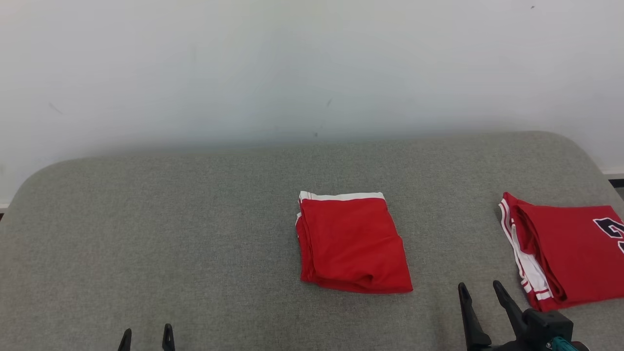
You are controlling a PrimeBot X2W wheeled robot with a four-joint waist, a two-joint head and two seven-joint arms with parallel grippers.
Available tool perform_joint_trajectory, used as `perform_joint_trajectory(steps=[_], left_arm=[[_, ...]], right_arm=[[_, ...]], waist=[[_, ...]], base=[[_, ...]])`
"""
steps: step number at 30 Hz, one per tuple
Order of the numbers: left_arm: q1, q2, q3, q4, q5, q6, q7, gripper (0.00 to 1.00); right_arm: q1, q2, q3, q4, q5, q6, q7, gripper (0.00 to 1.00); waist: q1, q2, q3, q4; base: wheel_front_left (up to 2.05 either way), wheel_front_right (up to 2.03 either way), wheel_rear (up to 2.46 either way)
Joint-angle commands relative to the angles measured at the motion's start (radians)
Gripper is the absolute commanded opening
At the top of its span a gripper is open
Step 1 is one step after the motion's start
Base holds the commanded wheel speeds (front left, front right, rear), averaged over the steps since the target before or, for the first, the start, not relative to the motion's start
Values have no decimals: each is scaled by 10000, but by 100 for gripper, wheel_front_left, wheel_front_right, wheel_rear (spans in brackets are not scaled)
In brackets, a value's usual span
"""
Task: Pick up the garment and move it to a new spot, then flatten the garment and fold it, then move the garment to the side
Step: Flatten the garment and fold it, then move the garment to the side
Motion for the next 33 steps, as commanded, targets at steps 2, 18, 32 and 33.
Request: perform_joint_trajectory(steps=[2, 18, 32, 33], left_arm=[[135, 0, 44, 28, 55, -23, -26, 100], [137, 2, -49, 35, 221, -186, -26, 100], [119, 0, -141, -33, 178, -189, -26, 100], [108, 0, -156, -41, 179, -180, -26, 100]], right_arm=[[125, -105, 47, 61, 56, -28, -63, 100], [175, -46, 206, -24, 44, -28, -143, 100], [-50, 88, 71, -140, 37, -28, -7, 100], [-104, 99, 68, -170, 59, -28, 58, 100]], waist=[[1, 0, -67, -23], [1, 0, -23, -5], [1, 0, 99, 82], [1, 0, 120, 98]], base=[[0, 0, 0], [0, 0, 0], [0, 0, 0], [0, 0, 0]])
